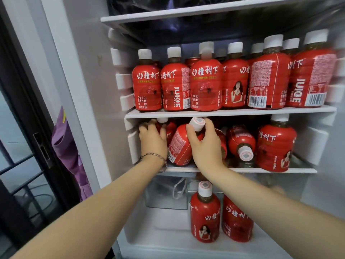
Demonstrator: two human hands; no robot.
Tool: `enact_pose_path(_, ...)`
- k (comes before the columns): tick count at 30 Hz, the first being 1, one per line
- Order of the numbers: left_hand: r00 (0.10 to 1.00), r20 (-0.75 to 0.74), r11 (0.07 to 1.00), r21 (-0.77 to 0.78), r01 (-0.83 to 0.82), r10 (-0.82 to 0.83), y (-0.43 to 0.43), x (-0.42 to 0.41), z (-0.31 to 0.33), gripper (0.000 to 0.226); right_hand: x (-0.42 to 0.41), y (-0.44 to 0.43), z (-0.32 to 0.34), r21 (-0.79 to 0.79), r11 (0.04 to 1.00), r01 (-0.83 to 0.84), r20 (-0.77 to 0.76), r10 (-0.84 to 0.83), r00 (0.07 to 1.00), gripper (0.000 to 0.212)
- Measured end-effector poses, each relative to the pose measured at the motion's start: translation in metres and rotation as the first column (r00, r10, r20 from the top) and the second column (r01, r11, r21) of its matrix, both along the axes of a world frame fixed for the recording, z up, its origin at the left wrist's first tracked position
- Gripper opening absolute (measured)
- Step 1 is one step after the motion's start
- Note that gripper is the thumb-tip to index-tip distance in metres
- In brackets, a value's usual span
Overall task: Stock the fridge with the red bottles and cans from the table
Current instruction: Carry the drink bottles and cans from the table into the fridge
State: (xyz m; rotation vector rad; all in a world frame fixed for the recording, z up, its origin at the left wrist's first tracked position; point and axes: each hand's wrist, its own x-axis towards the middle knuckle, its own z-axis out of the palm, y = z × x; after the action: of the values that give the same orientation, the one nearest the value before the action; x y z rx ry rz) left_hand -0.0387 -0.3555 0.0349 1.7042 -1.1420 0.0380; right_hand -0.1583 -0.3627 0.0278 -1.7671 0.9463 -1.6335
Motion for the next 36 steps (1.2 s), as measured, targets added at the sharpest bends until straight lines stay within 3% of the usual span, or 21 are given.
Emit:
enact_pose_path(2, 0.989, -0.107, 0.994, 0.039, 0.104, -0.100, -0.010, -0.003, -0.001, 0.040, 0.000, -0.002, 0.000, -0.010, 1.000, -0.010, -0.085, 0.009, 0.996, 0.018)
enact_pose_path(4, 0.990, -0.051, 0.987, 0.084, 0.136, -0.132, -0.016, -0.003, 0.003, 0.038, -0.001, -0.004, 0.001, -0.015, 0.999, -0.036, -0.159, 0.033, 0.987, 0.031)
enact_pose_path(9, 0.993, -0.053, 0.991, 0.082, 0.107, -0.103, -0.023, 0.013, 0.005, 0.037, -0.011, -0.006, 0.005, -0.113, 0.994, 0.002, -0.344, -0.041, 0.938, 0.037)
enact_pose_path(12, 0.984, -0.179, 1.000, 0.004, 0.023, -0.022, -0.020, 0.020, 0.005, 0.038, -0.012, -0.006, 0.005, -0.170, 0.985, 0.007, -0.412, -0.077, 0.908, 0.039)
enact_pose_path(18, 0.989, -0.147, 0.995, 0.104, -0.007, 0.022, -0.029, 0.021, 0.011, 0.042, 0.012, -0.006, 0.008, -0.015, 0.994, -0.110, -0.450, 0.091, 0.888, 0.043)
enact_pose_path(23, 0.957, -0.290, 0.984, 0.167, 0.058, -0.007, -0.030, 0.031, 0.014, 0.040, 0.017, -0.009, 0.021, 0.023, 0.977, -0.214, -0.575, 0.188, 0.796, 0.047)
enact_pose_path(28, 0.927, -0.371, 0.982, 0.151, 0.111, -0.048, -0.030, 0.036, 0.014, 0.051, -0.013, -0.007, 0.022, -0.075, 0.972, -0.222, -0.637, 0.125, 0.760, 0.036)
enact_pose_path(32, 0.942, -0.333, 0.978, 0.181, 0.105, -0.039, -0.029, 0.031, 0.012, 0.060, -0.038, 0.001, 0.021, -0.142, 0.979, -0.149, -0.679, 0.013, 0.734, 0.038)
enact_pose_path(36, 0.940, -0.332, 0.986, 0.116, 0.120, -0.075, -0.035, 0.018, 0.002, 0.086, -0.047, -0.002, 0.024, -0.094, 0.992, -0.086, -0.623, 0.009, 0.783, 0.036)
